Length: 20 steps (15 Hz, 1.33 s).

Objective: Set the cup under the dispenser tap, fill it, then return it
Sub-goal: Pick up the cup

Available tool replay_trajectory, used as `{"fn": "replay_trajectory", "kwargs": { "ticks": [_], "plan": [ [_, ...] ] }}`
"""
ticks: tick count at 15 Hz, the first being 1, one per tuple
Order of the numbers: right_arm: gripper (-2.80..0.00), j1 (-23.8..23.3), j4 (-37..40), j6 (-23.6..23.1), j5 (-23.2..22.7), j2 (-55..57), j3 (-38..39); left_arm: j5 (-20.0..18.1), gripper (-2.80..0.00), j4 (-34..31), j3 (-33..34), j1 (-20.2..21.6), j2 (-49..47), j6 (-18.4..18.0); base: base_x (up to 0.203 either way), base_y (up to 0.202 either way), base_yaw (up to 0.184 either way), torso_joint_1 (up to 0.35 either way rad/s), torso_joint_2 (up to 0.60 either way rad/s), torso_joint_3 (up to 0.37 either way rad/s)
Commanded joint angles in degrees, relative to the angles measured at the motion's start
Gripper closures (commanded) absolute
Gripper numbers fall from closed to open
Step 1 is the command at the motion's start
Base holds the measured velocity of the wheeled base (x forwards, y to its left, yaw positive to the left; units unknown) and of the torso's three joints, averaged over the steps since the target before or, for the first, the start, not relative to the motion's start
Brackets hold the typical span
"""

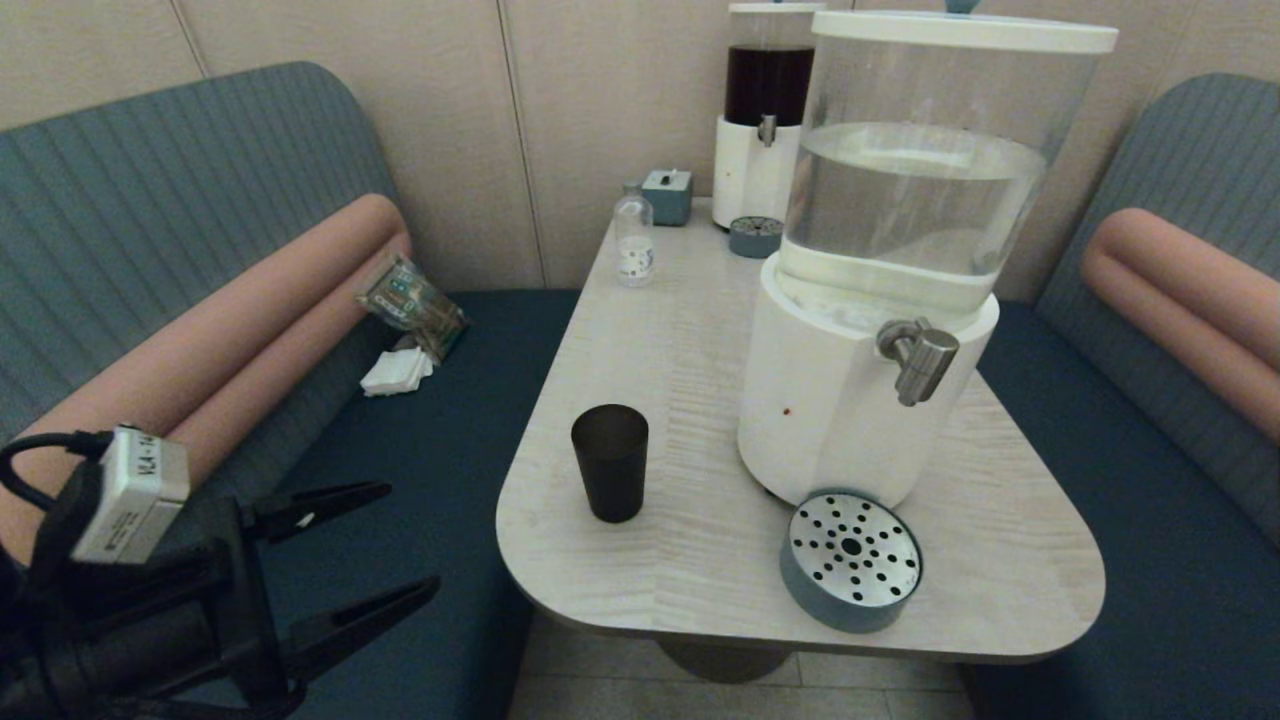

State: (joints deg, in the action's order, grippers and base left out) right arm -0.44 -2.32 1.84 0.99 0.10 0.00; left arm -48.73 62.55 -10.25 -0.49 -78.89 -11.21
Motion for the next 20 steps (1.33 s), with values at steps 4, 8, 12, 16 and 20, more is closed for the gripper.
{"fn": "replay_trajectory", "kwargs": {
  "ticks": [4,8,12,16,20],
  "plan": [
    [0.00,0.00,-0.06,0.00,-0.01,-0.01,0.79,-5.75,-2.80,17.38,-2.00,0.16,-21.28,1.52,0.000,0.000,0.000,0.000,0.00,0.000],
    [0.00,0.00,-0.06,0.00,-0.02,-0.01,0.79,-8.25,-2.80,19.18,-10.08,0.23,-30.45,1.63,0.000,0.000,0.000,0.000,0.00,0.000],
    [0.00,0.00,-0.06,0.00,-0.02,-0.01,0.79,-8.64,-2.80,19.57,-18.89,0.13,-37.56,1.62,0.000,0.000,0.000,0.000,0.00,0.000],
    [0.00,0.00,-0.06,0.00,-0.02,-0.01,0.88,-9.03,-2.80,19.56,-25.29,-1.31,-43.60,1.65,0.000,0.000,0.000,0.000,0.00,0.000],
    [0.00,0.00,-0.05,0.00,0.06,-0.01,0.88,-9.10,-2.80,19.60,-28.60,-4.39,-47.13,1.71,0.000,0.000,0.000,0.000,0.00,0.000]
  ]
}}
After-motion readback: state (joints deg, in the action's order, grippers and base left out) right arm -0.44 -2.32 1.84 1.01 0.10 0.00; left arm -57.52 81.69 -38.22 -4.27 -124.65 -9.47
